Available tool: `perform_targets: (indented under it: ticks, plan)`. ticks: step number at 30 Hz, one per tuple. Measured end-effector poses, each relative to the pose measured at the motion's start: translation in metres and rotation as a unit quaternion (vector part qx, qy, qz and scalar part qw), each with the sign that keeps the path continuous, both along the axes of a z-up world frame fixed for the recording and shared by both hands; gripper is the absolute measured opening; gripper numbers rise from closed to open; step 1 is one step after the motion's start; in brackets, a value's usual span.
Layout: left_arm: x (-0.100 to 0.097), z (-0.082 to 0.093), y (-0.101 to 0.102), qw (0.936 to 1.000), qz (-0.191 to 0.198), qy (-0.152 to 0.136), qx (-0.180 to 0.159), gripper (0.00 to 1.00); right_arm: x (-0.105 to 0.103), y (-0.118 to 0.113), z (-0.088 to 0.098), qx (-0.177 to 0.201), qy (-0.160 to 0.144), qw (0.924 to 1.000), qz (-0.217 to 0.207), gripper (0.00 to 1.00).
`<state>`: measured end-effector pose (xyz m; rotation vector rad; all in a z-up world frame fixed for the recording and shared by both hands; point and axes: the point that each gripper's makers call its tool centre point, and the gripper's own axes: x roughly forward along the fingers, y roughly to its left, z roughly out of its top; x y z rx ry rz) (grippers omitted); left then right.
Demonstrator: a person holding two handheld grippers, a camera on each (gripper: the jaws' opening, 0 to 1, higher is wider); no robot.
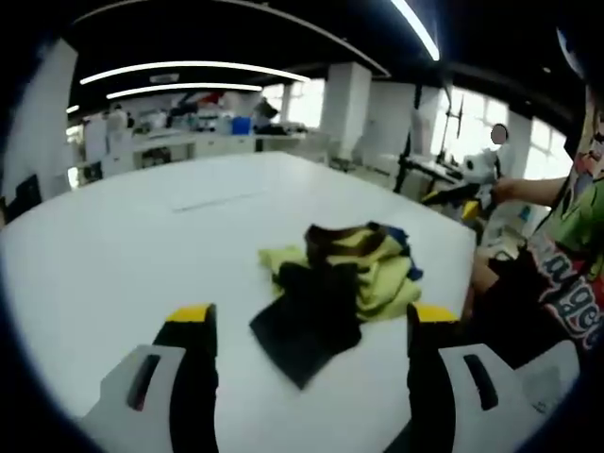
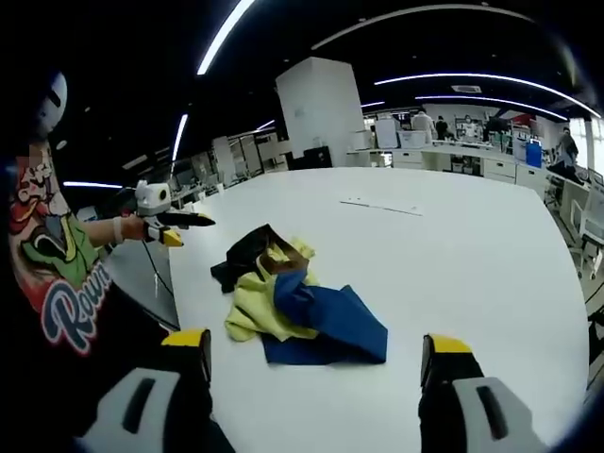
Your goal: Fold the garment on the visible template until the final outline fits inside the template.
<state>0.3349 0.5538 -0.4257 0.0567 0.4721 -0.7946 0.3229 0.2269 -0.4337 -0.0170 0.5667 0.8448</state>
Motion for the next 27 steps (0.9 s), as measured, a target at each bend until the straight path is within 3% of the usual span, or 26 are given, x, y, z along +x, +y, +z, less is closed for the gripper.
perform_targets:
  ticks: [19, 27]
  plan:
    - [0.001, -0.001, -0.008, 1.0, -0.005, 0.006, -0.002, 0.74, -0.001, -0.002, 0.009, 0.015, -0.012, 0.9997, -0.012, 0.87]
    - [-0.01, 0.013, -0.011, 0.9999, -0.003, 0.01, 0.012, 0.73, -0.008, -0.001, 0.012, 0.018, -0.006, 0.9998, 0.0, 0.87]
